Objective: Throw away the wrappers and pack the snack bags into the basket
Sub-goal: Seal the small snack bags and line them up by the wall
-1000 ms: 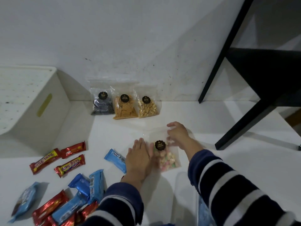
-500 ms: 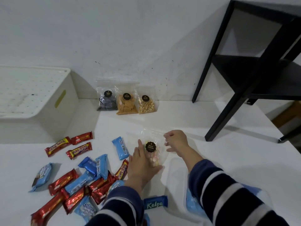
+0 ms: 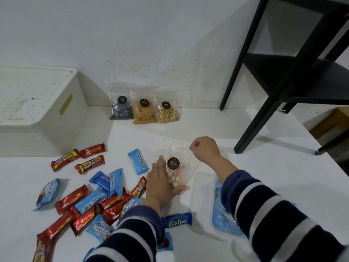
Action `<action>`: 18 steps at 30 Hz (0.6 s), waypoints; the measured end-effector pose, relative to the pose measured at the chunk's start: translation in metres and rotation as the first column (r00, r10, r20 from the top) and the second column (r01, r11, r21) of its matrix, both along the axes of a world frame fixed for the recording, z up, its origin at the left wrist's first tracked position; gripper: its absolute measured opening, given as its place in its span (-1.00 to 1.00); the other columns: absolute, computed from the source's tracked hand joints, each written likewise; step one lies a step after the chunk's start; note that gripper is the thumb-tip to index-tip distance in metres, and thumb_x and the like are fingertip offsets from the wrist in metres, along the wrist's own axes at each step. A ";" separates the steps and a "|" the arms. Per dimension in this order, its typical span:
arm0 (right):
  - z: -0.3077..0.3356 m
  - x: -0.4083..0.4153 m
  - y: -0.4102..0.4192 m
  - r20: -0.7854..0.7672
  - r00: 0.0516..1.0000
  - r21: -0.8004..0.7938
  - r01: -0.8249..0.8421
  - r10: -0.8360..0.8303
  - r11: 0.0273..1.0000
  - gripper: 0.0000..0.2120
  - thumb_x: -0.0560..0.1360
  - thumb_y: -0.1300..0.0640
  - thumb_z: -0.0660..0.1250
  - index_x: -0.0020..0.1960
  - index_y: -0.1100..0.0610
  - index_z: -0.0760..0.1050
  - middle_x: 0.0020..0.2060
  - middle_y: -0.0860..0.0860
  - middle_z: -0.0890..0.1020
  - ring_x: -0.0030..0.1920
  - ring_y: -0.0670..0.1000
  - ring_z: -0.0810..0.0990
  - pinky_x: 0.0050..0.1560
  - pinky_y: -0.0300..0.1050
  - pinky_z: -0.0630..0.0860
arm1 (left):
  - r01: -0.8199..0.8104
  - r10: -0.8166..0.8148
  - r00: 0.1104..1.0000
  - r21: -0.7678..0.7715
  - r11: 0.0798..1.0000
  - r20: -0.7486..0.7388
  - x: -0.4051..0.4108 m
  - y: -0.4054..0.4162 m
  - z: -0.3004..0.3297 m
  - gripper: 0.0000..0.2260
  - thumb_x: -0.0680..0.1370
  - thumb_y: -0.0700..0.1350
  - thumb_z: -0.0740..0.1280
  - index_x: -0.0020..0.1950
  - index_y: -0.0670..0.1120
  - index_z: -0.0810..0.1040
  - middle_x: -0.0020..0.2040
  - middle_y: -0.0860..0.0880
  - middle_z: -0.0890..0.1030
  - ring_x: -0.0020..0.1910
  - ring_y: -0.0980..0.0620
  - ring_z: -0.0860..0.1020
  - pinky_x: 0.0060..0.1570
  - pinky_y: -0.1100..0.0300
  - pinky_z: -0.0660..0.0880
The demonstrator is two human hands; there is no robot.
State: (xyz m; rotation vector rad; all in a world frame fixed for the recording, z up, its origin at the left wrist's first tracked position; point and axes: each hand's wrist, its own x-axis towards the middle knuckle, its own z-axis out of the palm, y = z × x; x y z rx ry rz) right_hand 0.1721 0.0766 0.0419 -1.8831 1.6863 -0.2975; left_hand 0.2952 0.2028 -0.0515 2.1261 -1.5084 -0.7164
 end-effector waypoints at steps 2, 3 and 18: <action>-0.003 -0.002 0.000 0.020 1.000 0.007 0.009 -0.010 1.000 -0.82 0.49 0.21 0.24 -0.05 0.18 0.63 -0.03 0.04 0.66 -0.02 0.05 0.59 -0.02 -0.11 0.57 | -0.003 0.003 1.000 0.012 1.000 0.001 0.000 0.000 -0.002 0.16 0.27 0.42 0.34 0.48 0.01 -0.41 0.56 -0.04 -0.08 0.54 -0.05 -0.12 0.46 0.00 -0.14; -0.003 -0.003 0.000 0.032 0.999 0.016 0.000 0.000 1.000 -0.83 0.49 0.21 0.25 -0.06 0.18 0.63 -0.02 0.04 0.66 -0.01 0.04 0.59 -0.02 -0.12 0.55 | -0.003 0.003 1.000 0.018 1.000 0.001 0.000 0.000 -0.003 0.15 0.26 0.43 0.33 0.48 0.02 -0.41 0.57 -0.03 -0.09 0.54 -0.04 -0.13 0.46 0.01 -0.16; -0.003 0.013 -0.006 0.074 0.995 0.062 -0.063 0.059 0.996 -0.90 0.46 0.14 0.31 -0.20 0.04 0.58 -0.11 -0.08 0.61 -0.03 -0.01 0.55 -0.03 -0.10 0.54 | 0.019 -0.020 0.998 0.017 1.000 0.059 0.001 0.000 -0.008 0.13 0.27 0.50 0.22 0.49 -0.02 -0.39 0.57 -0.01 -0.14 0.54 -0.02 -0.17 0.48 0.02 -0.15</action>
